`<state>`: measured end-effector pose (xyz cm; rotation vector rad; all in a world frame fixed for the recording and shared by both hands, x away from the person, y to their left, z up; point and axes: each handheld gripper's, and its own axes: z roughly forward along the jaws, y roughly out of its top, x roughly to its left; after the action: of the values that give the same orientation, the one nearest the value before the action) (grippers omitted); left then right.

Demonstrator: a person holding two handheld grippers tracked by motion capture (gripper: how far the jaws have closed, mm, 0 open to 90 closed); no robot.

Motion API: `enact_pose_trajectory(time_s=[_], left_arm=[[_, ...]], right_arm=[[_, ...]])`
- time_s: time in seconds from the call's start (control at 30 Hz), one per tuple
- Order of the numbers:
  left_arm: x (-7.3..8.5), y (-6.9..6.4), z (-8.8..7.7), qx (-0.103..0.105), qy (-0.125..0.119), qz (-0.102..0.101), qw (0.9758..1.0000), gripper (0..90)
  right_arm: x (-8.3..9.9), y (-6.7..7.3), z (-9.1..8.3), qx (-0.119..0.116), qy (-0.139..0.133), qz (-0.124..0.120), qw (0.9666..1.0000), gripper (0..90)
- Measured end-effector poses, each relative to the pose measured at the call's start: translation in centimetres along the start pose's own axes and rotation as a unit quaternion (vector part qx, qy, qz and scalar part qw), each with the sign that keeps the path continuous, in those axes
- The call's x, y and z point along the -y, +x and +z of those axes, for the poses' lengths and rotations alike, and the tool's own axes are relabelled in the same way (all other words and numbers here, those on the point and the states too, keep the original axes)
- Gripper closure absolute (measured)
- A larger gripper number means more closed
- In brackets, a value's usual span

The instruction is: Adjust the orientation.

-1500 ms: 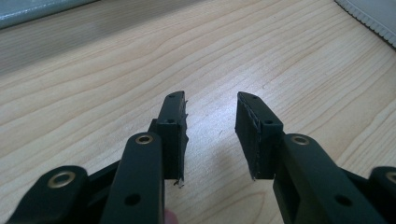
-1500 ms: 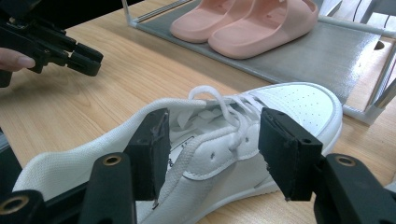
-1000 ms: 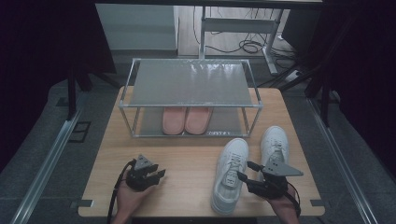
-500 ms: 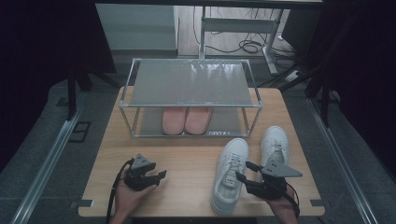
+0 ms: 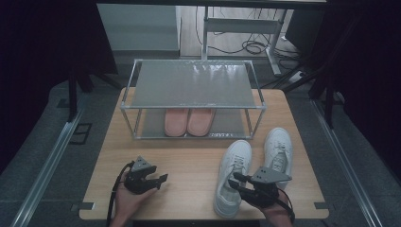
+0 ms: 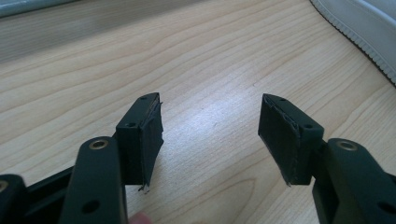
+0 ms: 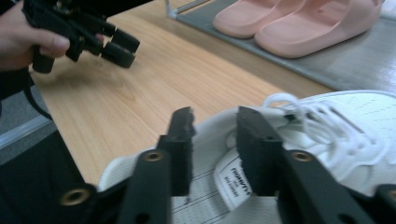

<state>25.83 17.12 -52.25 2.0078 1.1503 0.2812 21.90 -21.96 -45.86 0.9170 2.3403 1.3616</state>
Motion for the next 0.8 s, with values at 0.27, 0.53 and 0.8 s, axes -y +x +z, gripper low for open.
enact_pose_trajectory(time_s=[0.27,0.53,0.8], left_arm=[[0.0,0.4,-0.3,-0.003,-0.003,-0.003,1.0000,40.3],[0.2,0.5,-0.2,-0.006,0.001,-0.005,1.0000,40.3],[0.2,0.5,-0.1,-0.008,0.003,-0.004,1.0000,40.2]], right_arm=[[0.5,0.6,0.4,-0.002,0.020,-0.005,0.9998,90.0],[1.0,1.1,1.1,-0.003,0.047,-0.008,0.9988,90.0],[1.6,1.0,1.7,0.008,0.084,-0.016,0.9963,90.0]])
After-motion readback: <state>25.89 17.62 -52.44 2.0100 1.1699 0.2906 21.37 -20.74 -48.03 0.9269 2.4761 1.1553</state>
